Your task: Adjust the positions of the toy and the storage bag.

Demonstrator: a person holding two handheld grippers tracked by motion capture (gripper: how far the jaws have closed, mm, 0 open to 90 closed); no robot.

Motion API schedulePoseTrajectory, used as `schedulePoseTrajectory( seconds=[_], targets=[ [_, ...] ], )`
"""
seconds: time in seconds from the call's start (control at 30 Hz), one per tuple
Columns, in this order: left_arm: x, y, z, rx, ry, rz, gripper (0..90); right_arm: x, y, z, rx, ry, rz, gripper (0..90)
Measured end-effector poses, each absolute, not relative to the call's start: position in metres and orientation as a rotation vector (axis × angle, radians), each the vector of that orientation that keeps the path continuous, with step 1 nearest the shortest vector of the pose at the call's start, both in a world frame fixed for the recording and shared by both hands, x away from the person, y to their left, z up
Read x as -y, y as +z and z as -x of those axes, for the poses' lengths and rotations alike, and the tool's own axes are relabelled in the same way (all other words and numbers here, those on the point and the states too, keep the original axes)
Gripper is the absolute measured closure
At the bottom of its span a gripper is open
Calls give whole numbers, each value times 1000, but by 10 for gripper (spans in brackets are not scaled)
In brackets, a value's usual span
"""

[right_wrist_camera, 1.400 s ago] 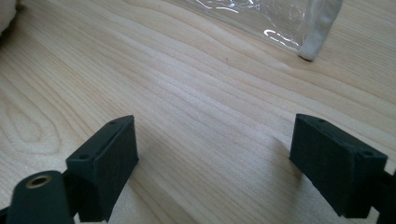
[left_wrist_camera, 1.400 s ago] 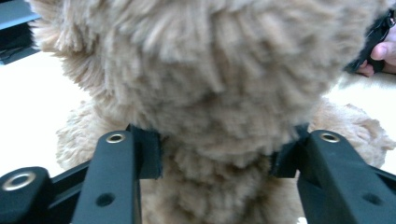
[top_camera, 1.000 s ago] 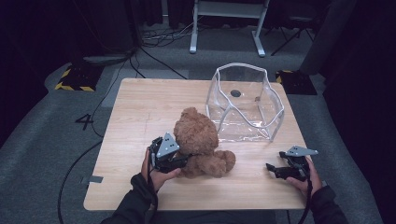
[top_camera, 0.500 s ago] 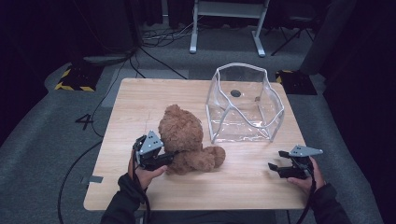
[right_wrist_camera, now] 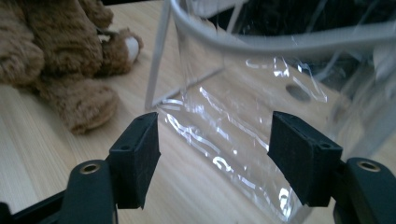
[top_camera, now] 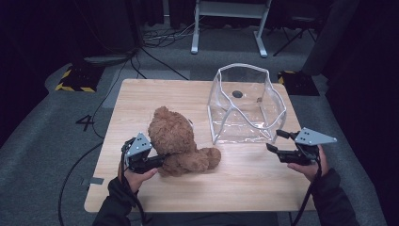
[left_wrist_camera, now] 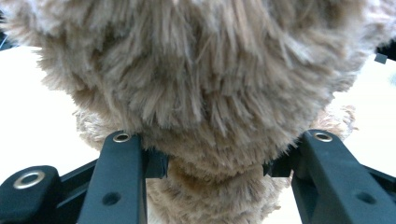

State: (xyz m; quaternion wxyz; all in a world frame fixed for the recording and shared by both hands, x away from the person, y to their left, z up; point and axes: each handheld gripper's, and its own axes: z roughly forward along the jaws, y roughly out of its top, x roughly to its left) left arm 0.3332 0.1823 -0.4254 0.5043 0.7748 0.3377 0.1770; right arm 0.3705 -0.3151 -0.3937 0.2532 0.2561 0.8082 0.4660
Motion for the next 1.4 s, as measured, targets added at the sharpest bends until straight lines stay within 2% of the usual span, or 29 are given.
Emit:
schedulePoseTrajectory(
  seconds=[0.27, 0.53, 0.63, 0.73, 0.83, 0.97, 1.1, 1.4],
  targets=[
    [-188, -425, -332, -819, 436, -1873, 533, 270, -348, -384, -2210, 1279, -588, 312],
    [-197, -424, -328, -816, 440, -1880, 535, 233, -337, -400, -2281, 1203, -549, 300],
    [-200, -424, -327, -827, 437, -1876, 535, 223, -337, -408, -2315, 1207, -564, 323],
    [-202, -424, -326, -829, 439, -1880, 535, 211, -339, -418, -2323, 1169, -614, 389],
    [-203, -424, -326, -819, 445, -1886, 535, 202, -343, -428, -2322, 1170, -679, 518],
    [-204, -425, -326, -815, 442, -1886, 537, 191, -346, -434, -2308, 1142, -700, 733],
    [-205, -424, -325, -810, 448, -1894, 541, 182, -343, -437, -2302, 1133, -705, 863],
    [-212, -424, -324, -812, 447, -1893, 543, 146, -340, -432, -2315, 1125, -680, 876]
  ],
)
